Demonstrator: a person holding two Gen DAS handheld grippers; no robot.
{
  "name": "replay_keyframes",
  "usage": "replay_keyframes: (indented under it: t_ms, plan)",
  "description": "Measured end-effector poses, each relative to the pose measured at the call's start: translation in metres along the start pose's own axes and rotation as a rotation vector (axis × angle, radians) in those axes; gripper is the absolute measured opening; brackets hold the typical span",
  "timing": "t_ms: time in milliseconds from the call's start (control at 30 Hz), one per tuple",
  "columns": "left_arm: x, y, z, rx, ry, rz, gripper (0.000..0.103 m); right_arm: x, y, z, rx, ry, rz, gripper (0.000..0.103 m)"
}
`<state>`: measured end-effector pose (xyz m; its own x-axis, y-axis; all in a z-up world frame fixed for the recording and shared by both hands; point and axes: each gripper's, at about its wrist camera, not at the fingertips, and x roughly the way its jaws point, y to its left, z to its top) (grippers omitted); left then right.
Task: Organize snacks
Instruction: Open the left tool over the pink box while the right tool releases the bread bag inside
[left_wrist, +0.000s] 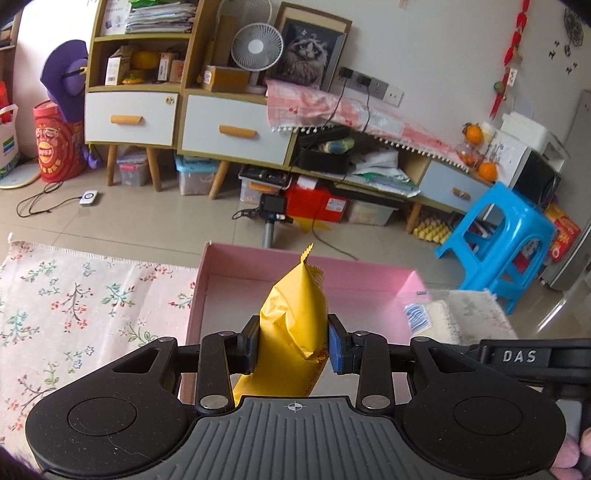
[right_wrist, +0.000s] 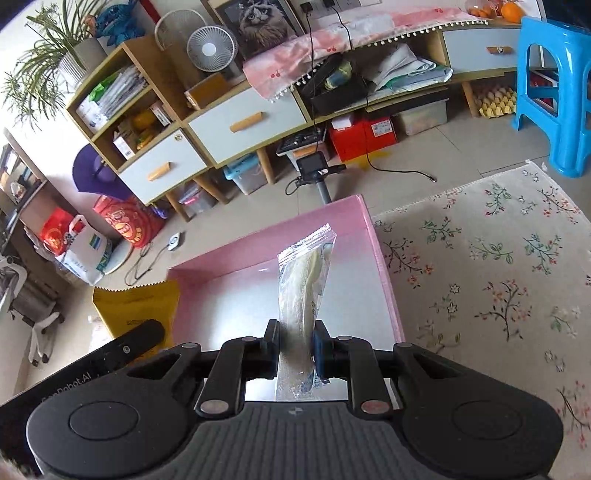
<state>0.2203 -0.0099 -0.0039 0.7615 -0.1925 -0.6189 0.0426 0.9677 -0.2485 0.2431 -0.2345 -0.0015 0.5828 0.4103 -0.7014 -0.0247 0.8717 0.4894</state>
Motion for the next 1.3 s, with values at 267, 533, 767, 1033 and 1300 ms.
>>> replay_keyframes:
  t_ms: [267,533,767,1033,1300]
  plan:
    - [0.022,0.002,-0.005,0.006,0.008,0.005,0.036,0.019,-0.01,-0.004,-0.009,0.028,-0.024,0.009]
    - [0.022,-0.011,-0.009,0.091,0.015,0.059,0.059,0.009,-0.016,-0.001,0.034,0.027,-0.031,0.032]
    - [0.007,-0.017,-0.008,0.131,0.037,0.086,0.078,-0.015,-0.013,0.005,0.031,0.007,-0.04,0.057]
    - [-0.024,-0.031,-0.008,0.182,0.034,0.105,0.088,-0.043,-0.011,-0.001,0.036,-0.009,-0.076,0.069]
    - [-0.053,-0.045,-0.017,0.24,0.056,0.127,0.09,-0.078,-0.006,-0.011,0.007,-0.033,-0.101,0.077]
